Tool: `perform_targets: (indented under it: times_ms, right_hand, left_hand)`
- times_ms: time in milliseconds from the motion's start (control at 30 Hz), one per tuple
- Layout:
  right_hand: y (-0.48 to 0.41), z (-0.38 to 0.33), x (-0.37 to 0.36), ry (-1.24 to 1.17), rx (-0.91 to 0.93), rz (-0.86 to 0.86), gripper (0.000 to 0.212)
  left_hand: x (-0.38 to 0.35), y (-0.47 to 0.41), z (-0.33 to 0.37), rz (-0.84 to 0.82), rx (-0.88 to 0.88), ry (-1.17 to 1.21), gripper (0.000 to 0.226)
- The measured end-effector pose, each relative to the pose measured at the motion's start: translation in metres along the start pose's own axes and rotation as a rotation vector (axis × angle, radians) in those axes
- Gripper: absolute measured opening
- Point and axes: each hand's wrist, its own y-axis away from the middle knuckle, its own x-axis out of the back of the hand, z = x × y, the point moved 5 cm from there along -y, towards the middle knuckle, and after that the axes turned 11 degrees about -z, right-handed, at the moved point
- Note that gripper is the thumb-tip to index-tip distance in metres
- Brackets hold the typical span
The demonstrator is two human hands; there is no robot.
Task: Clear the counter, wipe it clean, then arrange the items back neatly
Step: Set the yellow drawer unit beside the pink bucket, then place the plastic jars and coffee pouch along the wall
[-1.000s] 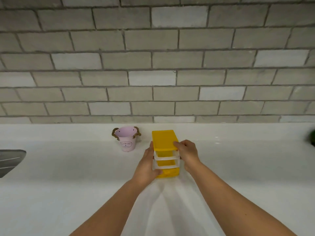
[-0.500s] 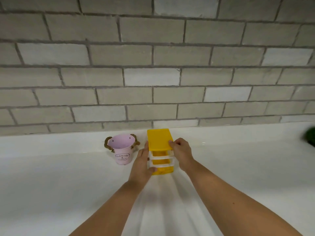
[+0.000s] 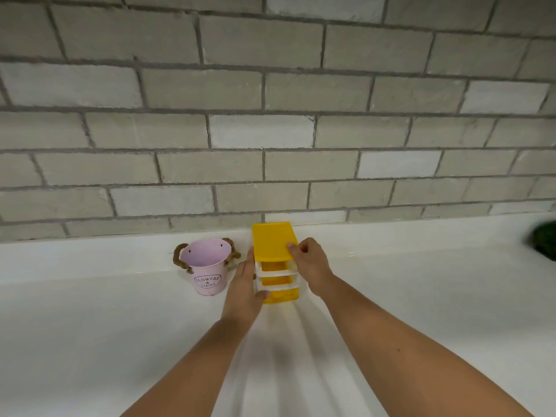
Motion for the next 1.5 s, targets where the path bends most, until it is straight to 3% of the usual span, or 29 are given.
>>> perform_targets:
  times_ms: [67,200,267,467,567,1067,1333,1500]
  right_hand:
    - [0.000,-0.001,0.000,0.026,0.007,-0.013,0.025]
    - [0.004,-0.005,0.001,0.111,0.033,-0.002,0.042]
    - [0.007,-0.006,0.003,0.123,0.045,0.007,0.046]
    - [0.023,-0.009,0.021,0.105,0.059,0.068,0.043]
    - [0.035,-0.010,0.036,0.082,0.076,0.088,0.040]
    - [0.129,0.012,0.189,0.051,0.070,0.221,0.034]
    - [0.210,0.053,0.315,0.127,0.061,0.348,0.030]
    - [0.262,0.081,0.394,0.138,0.056,0.413,0.014]
  left_hand:
    - [-0.002,0.002,-0.007,0.013,0.029,-0.029,0.111]
    - [-0.006,0.005,-0.003,0.014,0.057,-0.148,0.084]
    - [-0.007,0.007,0.000,0.025,0.073,-0.211,0.081]
    - [0.010,0.020,0.041,0.280,-0.003,-0.275,0.067]
    - [0.008,0.015,0.065,0.307,-0.074,-0.251,0.057]
    - [-0.103,0.012,0.202,0.077,-0.232,-0.149,0.042]
    - [-0.213,0.035,0.299,-0.022,-0.355,-0.052,0.042]
    - [-0.285,0.050,0.361,-0.072,-0.398,-0.013,0.043]
